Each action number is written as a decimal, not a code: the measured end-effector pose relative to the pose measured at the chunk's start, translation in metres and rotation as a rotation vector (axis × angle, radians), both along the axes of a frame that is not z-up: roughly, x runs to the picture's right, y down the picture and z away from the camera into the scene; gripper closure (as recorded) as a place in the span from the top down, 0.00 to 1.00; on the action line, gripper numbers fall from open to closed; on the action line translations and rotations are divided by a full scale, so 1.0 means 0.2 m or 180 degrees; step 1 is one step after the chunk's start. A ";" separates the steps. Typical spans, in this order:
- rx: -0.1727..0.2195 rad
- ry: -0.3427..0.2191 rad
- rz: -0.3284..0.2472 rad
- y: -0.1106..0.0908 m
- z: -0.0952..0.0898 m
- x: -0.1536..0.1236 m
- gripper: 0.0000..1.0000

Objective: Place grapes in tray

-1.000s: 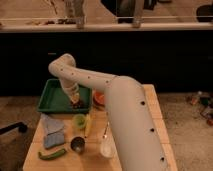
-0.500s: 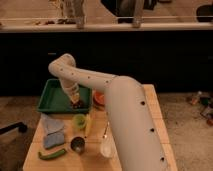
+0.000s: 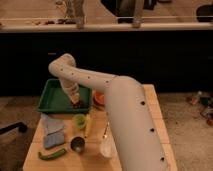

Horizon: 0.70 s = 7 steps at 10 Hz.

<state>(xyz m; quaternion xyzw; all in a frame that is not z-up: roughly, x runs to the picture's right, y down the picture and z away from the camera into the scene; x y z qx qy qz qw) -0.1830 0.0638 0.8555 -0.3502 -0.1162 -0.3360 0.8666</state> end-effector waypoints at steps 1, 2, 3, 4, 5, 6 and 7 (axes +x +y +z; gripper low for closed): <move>0.0000 0.0000 0.0000 0.00 0.00 0.00 0.80; 0.0000 0.0000 0.0000 0.00 0.00 0.00 0.80; 0.0001 0.0000 0.0000 0.00 0.00 0.00 0.80; 0.0001 0.0000 0.0000 0.00 0.00 0.00 0.80; 0.0001 0.0001 0.0000 0.00 0.00 0.00 0.80; 0.0001 0.0000 0.0000 0.00 0.00 0.00 0.80; 0.0001 0.0000 0.0000 0.00 0.00 0.00 0.80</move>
